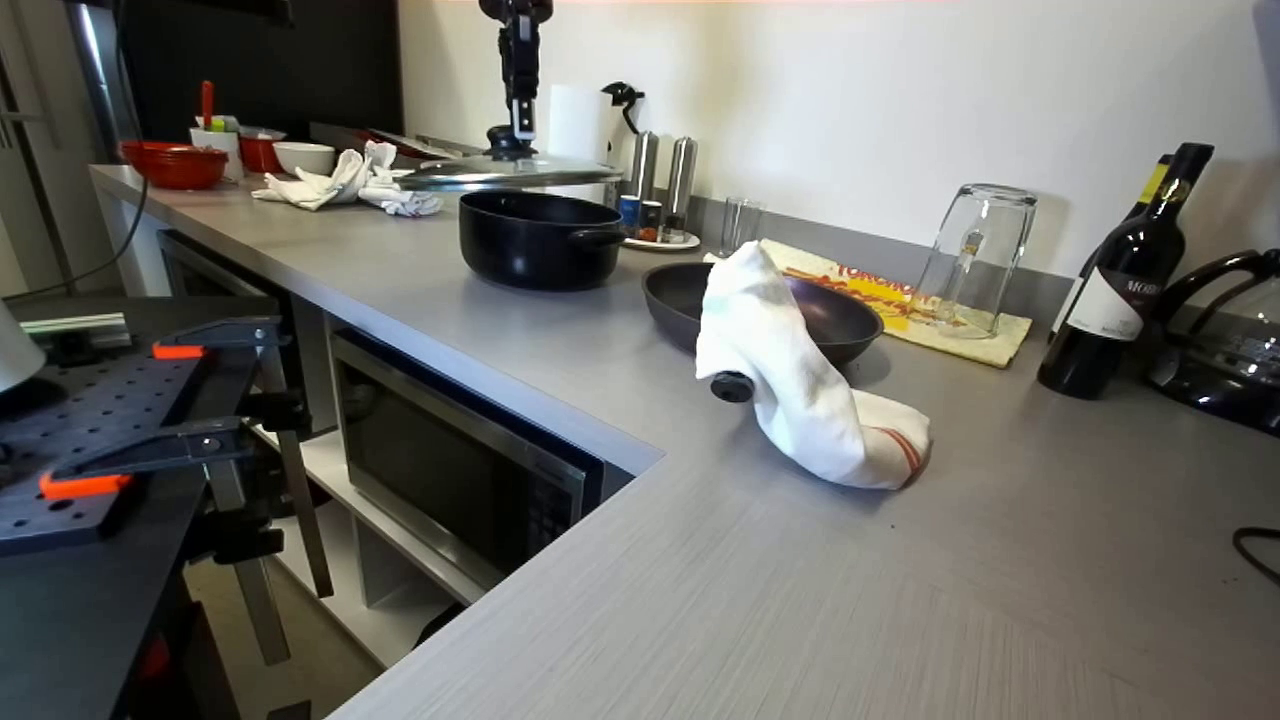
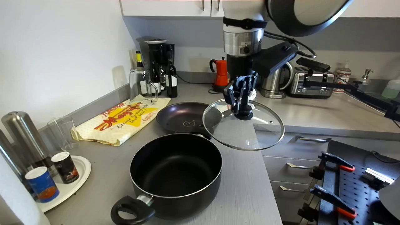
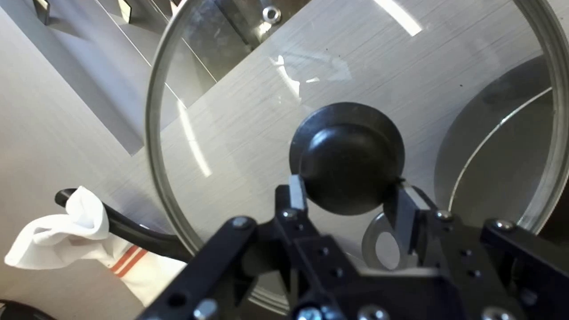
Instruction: Put the glass lid on the black pot.
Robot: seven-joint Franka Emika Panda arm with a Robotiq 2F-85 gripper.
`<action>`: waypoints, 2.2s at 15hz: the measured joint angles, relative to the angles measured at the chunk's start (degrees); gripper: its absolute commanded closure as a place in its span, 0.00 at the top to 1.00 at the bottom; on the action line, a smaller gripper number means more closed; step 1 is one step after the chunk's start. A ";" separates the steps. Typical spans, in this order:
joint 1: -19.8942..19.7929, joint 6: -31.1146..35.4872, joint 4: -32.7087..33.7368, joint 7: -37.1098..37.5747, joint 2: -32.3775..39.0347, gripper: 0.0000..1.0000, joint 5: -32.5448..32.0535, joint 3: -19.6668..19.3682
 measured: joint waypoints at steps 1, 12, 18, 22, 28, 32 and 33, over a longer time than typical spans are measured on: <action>0.16 -0.34 1.41 0.00 1.28 0.23 -0.41 0.01; 6.05 -6.42 18.81 0.01 16.51 0.23 -3.34 -0.65; 11.40 -10.62 27.68 0.06 23.09 0.23 -4.23 -1.55; 14.49 -12.78 32.85 0.06 27.08 0.23 -4.70 -2.36; 17.94 -15.02 39.51 0.06 32.54 0.23 -4.78 -3.62; 19.48 -16.41 43.44 0.05 35.72 0.23 -4.78 -4.48; 19.84 -16.85 44.38 0.05 36.46 0.23 -4.78 -4.67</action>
